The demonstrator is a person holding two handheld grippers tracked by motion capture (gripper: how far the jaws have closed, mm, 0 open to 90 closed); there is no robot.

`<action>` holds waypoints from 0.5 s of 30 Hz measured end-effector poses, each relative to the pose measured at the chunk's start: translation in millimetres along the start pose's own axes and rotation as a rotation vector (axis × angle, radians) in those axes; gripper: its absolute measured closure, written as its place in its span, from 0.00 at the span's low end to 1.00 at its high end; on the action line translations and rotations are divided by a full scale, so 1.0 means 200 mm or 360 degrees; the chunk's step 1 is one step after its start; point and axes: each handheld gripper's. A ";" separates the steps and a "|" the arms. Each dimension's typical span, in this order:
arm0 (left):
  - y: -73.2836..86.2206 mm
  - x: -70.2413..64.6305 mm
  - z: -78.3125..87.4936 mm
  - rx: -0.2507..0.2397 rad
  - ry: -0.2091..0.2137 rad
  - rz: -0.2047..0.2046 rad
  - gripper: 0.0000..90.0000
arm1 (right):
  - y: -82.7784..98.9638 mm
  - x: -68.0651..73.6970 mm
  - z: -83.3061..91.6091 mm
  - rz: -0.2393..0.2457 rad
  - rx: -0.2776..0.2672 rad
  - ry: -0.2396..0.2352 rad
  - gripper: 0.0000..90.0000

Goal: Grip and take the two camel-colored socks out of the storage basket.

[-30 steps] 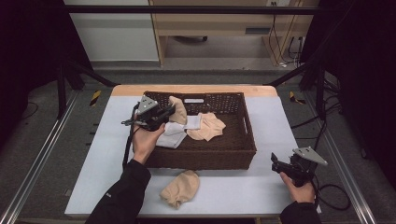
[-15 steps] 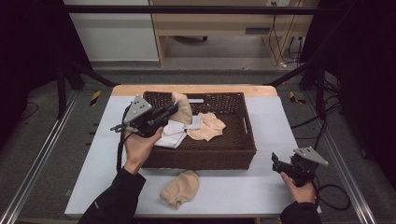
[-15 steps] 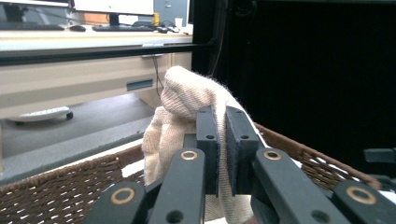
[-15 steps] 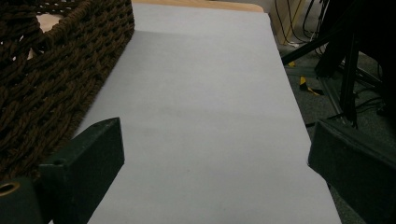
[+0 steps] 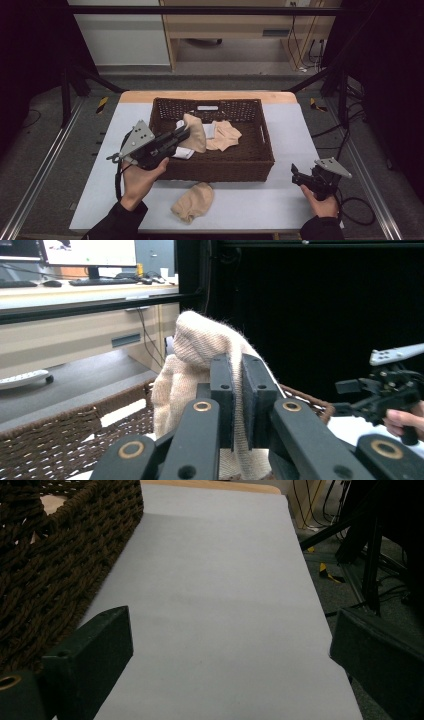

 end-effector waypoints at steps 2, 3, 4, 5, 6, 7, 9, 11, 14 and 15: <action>0.01 -0.02 0.02 0.0002 0.0018 -0.0008 0.94 | 0.00 0.00 0.00 0.0000 0.0000 0.0000 0.04; 0.01 -0.03 0.03 0.0004 0.0029 -0.0009 0.94 | 0.00 0.00 0.00 -0.0001 0.0000 -0.0001 0.04; 0.01 -0.04 0.03 0.0009 0.0040 -0.0012 0.94 | 0.00 0.00 0.00 -0.0001 0.0001 -0.0001 0.04; 0.02 -0.05 0.04 0.0011 0.0048 -0.0016 0.94 | 0.00 0.00 0.00 -0.0001 0.0002 -0.0001 0.04; 0.02 -0.05 0.05 0.0009 0.0058 -0.0018 0.94 | 0.00 0.00 0.00 0.0000 0.0000 0.0001 0.04; 0.03 -0.06 0.05 0.0012 0.0066 -0.0021 0.94 | 0.00 0.00 0.00 0.0000 0.0000 0.0001 0.04; 0.04 -0.08 0.07 0.0017 0.0090 -0.0024 0.94 | 0.00 0.00 0.00 0.0001 0.0001 0.0000 0.04; 0.05 -0.10 0.09 0.0025 0.0109 -0.0034 0.94 | 0.00 0.00 0.00 0.0000 0.0001 -0.0001 0.04; 0.07 -0.12 0.11 0.0034 0.0120 -0.0050 0.94 | 0.00 0.00 0.00 0.0006 0.0002 -0.0002 0.04; 0.07 -0.13 0.12 0.0043 0.0128 -0.0048 0.94 | 0.00 0.00 0.00 0.0005 0.0006 -0.0002 0.04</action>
Point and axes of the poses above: each handheld gripper's, and its own axes: z roughly backward along the jaws, y roughly out of its underside, x roughly to its left, and after that the axes turned 4 degrees about -y, right-handed
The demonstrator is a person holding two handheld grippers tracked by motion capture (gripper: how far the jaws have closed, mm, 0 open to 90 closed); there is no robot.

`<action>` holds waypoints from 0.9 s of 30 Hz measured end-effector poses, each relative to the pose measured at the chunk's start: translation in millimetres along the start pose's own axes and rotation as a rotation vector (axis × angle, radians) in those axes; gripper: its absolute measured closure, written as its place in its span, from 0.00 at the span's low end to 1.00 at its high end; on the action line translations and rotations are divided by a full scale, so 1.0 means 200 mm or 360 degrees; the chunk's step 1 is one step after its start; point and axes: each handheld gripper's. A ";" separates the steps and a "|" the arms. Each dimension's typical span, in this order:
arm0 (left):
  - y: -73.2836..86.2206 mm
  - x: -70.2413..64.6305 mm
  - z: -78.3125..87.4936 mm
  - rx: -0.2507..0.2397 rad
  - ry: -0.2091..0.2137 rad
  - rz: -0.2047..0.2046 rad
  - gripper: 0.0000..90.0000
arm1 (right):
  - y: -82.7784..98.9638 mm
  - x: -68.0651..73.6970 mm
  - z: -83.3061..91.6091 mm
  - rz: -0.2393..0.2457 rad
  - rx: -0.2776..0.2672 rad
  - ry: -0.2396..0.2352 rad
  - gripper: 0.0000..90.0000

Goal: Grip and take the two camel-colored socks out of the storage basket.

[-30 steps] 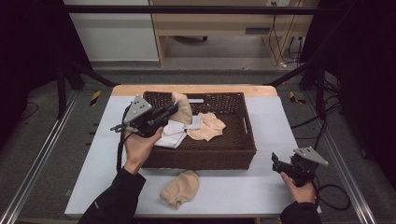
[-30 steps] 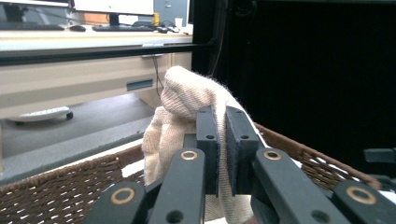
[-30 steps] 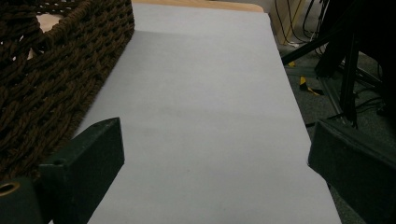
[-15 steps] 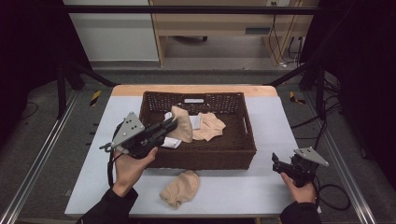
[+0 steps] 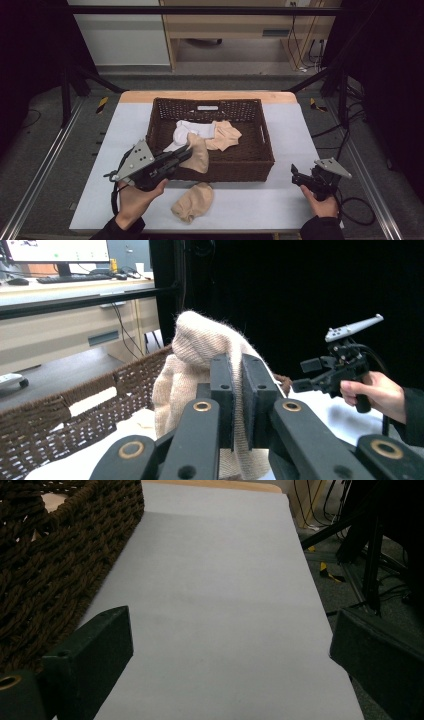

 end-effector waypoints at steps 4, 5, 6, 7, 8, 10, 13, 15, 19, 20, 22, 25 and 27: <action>0.04 -0.02 0.02 0.0032 0.0017 0.0015 0.94 | 0.00 0.00 0.00 -0.0001 -0.0002 0.0001 0.04; 0.05 -0.02 0.02 0.0039 0.0019 0.0015 0.94 | 0.00 0.00 0.00 0.0000 -0.0001 0.0000 0.04; 0.07 -0.03 0.02 0.0054 0.0024 0.0013 0.94 | 0.00 0.00 0.00 0.0000 0.0000 0.0002 0.04; 0.08 -0.03 0.03 0.0065 0.0033 0.0020 0.94 | 0.00 0.00 0.00 -0.0001 0.0000 0.0001 0.04; 0.10 -0.04 0.03 0.0074 0.0041 0.0026 0.94 | 0.00 0.00 0.00 -0.0003 -0.0001 0.0000 0.04; 0.13 -0.05 0.03 0.0095 0.0061 0.0041 0.94 | 0.00 0.00 0.00 -0.0004 -0.0004 0.0000 0.04; 0.18 -0.07 0.04 0.0131 0.0068 0.0040 0.94 | 0.00 0.00 0.00 0.0000 -0.0005 -0.0001 0.04; 0.21 -0.08 0.04 0.0158 0.0074 0.0042 0.94 | 0.00 0.00 0.00 -0.0004 -0.0007 0.0001 0.04; 0.26 -0.10 0.03 0.0194 0.0085 0.0054 0.94 | 0.00 0.00 0.00 -0.0001 -0.0001 -0.0003 0.05; 0.28 -0.10 0.03 0.0211 0.0085 0.0059 0.94 | 0.00 0.01 0.00 0.0001 -0.0001 -0.0005 0.05; 0.30 -0.10 0.02 0.0241 0.0087 0.0063 0.94 | 0.00 0.01 0.00 0.0000 -0.0001 -0.0005 0.05; 0.36 -0.11 0.01 0.0289 0.0093 0.0073 0.94 | 0.00 0.00 0.00 0.0002 -0.0002 -0.0006 0.05; 0.39 -0.11 0.00 0.0335 0.0089 0.0069 0.94 | 0.00 0.01 0.00 -0.0002 0.0005 -0.0010 0.05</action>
Point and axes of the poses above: each handheld gripper's, and its own axes: z roughly backward along the jaws, y roughly out of its underside, x roughly to its left, and after that the axes turned 4 degrees about -y, right-handed
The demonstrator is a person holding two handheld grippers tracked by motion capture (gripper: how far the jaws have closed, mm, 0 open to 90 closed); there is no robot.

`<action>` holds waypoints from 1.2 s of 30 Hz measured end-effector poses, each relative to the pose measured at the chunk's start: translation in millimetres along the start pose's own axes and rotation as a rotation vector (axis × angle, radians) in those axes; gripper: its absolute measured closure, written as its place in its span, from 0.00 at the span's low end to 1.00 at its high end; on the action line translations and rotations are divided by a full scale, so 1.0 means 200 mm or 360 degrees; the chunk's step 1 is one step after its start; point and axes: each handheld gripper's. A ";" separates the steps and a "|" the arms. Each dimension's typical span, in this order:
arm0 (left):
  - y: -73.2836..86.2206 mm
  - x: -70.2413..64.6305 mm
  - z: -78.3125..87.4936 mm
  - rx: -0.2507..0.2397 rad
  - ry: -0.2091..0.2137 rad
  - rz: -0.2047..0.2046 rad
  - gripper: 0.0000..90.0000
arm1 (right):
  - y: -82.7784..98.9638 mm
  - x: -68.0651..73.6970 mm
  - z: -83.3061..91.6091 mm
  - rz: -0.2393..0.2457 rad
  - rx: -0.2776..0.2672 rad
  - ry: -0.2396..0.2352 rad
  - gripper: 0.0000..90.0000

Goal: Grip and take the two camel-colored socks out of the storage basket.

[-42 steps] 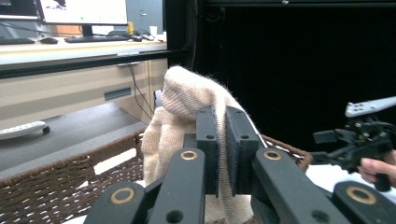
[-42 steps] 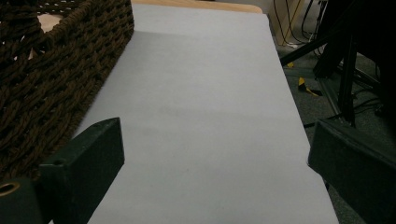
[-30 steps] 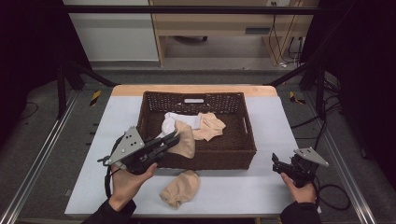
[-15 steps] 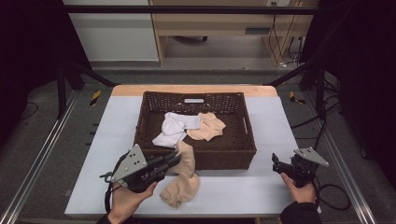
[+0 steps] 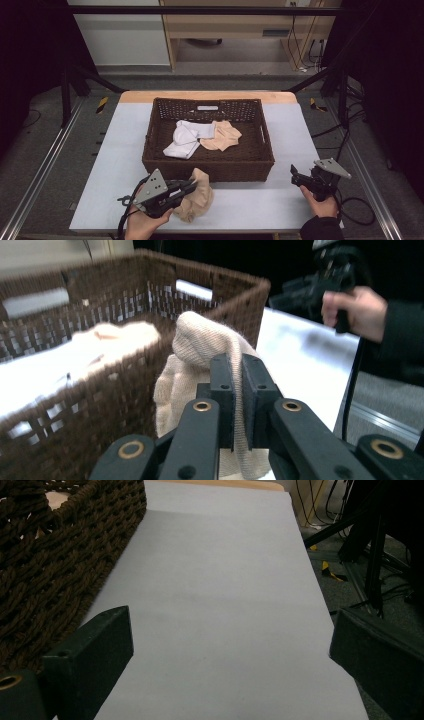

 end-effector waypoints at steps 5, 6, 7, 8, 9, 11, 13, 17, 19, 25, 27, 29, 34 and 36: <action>0.07 0.01 -0.06 0.0101 0.0008 0.0014 0.94 | 0.00 0.01 0.00 0.0010 -0.0001 -0.0009 0.05; 0.09 0.01 -0.08 0.0124 0.0007 0.0013 0.94 | 0.00 0.01 0.00 0.0011 -0.0001 -0.0011 0.05; 0.11 0.02 -0.09 0.0154 0.0001 0.0009 0.94 | 0.00 0.01 0.00 0.0010 0.0001 -0.0012 0.05; 0.12 0.02 -0.10 0.0173 -0.0004 0.0008 0.94 | 0.00 0.01 0.00 0.0011 0.0002 -0.0013 0.05; 0.14 0.03 -0.12 0.0193 -0.0012 0.0005 0.94 | 0.00 0.01 0.00 0.0012 0.0004 -0.0013 0.05; 0.17 0.04 -0.14 0.0240 -0.0017 0.0018 0.94 | 0.00 0.01 0.00 0.0015 0.0010 -0.0012 0.05; 0.20 0.05 -0.17 0.0282 -0.0026 0.0028 0.94 | 0.00 0.01 0.00 0.0015 0.0013 -0.0014 0.05; 0.23 0.06 -0.20 0.0312 -0.0013 0.0050 0.93 | 0.00 0.01 -0.01 0.0031 0.0015 -0.0014 0.05; 0.24 0.06 -0.22 0.0318 -0.0008 0.0047 0.90 | 0.00 0.02 -0.01 0.0022 0.0021 -0.0014 0.05; 0.24 0.06 -0.20 0.0279 -0.0062 0.0040 0.65 | 0.01 0.02 -0.02 0.0042 0.0027 -0.0012 0.05; 0.24 0.07 -0.17 0.0237 -0.0079 0.0057 0.58 | 0.01 0.02 -0.02 0.0032 0.0031 -0.0010 0.05; 0.23 0.09 -0.15 0.0198 -0.0109 0.0056 0.53 | 0.01 0.02 -0.01 0.0025 0.0029 -0.0014 0.05; 0.25 0.14 -0.06 0.0157 -0.0176 0.0095 0.45 | 0.01 0.01 -0.01 0.0020 0.0033 -0.0010 0.05; 0.26 0.16 -0.03 0.0159 -0.0213 0.0105 0.43 | 0.01 0.01 -0.01 0.0021 0.0027 -0.0009 0.05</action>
Point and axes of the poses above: each handheld gripper's, and its own axes: z roughly backward along the jaws, y roughly out of its underside, x roughly to its left, and after that the axes turned 4 degrees about -y, right-handed
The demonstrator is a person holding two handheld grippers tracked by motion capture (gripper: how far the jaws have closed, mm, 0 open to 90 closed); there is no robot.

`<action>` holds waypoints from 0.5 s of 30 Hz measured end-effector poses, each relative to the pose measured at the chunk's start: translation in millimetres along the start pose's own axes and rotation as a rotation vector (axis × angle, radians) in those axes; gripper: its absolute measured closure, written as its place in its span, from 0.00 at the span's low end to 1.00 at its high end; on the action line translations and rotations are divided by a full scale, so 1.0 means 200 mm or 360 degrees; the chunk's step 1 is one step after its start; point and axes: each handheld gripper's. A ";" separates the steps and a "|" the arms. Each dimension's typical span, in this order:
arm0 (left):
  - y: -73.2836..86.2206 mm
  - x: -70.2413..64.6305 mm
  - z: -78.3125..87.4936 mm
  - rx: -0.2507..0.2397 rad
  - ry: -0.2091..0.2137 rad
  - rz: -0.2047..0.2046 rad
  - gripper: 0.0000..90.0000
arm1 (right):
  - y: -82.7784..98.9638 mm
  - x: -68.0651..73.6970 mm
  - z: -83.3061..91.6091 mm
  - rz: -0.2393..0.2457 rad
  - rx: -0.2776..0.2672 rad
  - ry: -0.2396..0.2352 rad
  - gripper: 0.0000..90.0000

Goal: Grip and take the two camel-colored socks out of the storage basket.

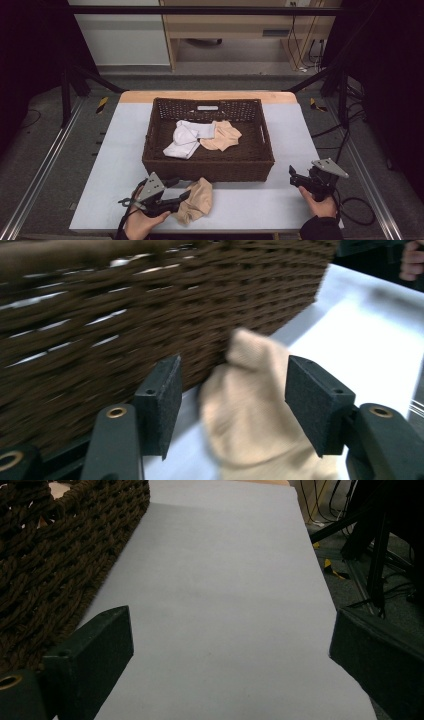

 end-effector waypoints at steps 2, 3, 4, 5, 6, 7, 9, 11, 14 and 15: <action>0.02 0.04 0.03 0.0001 -0.0037 0.0021 0.43 | 0.00 0.00 0.00 -0.0001 0.0003 -0.0001 0.05; 0.04 0.06 0.05 0.0007 -0.0055 0.0033 0.43 | 0.00 0.00 0.00 -0.0001 0.0004 0.0000 0.05; 0.05 0.08 0.06 0.0017 -0.0077 0.0041 0.43 | 0.00 0.00 0.00 0.0000 0.0005 0.0003 0.05; 0.06 0.10 0.08 0.0023 -0.0098 0.0049 0.43 | 0.00 0.00 0.00 -0.0001 0.0008 0.0002 0.05; 0.07 0.12 0.10 0.0034 -0.0118 0.0058 0.43 | 0.00 0.00 0.00 -0.0001 0.0007 0.0001 0.05; 0.08 0.14 0.11 0.0041 -0.0144 0.0059 0.43 | 0.00 0.00 0.00 -0.0004 0.0006 0.0001 0.05; 0.10 0.18 0.15 0.0065 -0.0210 0.0043 0.45 | 0.00 0.00 0.00 -0.0003 0.0003 0.0001 0.05; 0.11 0.22 0.18 0.0063 -0.0251 0.0071 0.46 | 0.00 0.00 0.00 -0.0005 0.0011 0.0002 0.05; 0.11 0.27 0.20 0.0053 -0.0299 0.0112 0.47 | 0.00 0.00 -0.01 0.0003 0.0020 0.0005 0.05; 0.12 0.28 0.20 0.0054 -0.0309 0.0120 0.47 | 0.00 0.00 -0.01 0.0002 0.0020 0.0006 0.05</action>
Point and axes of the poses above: each handheld gripper's, and its own axes: z roughly backward along the jaws, y roughly out of its underside, x roughly to its left, and after that the axes turned 4 degrees about -y, right-handed
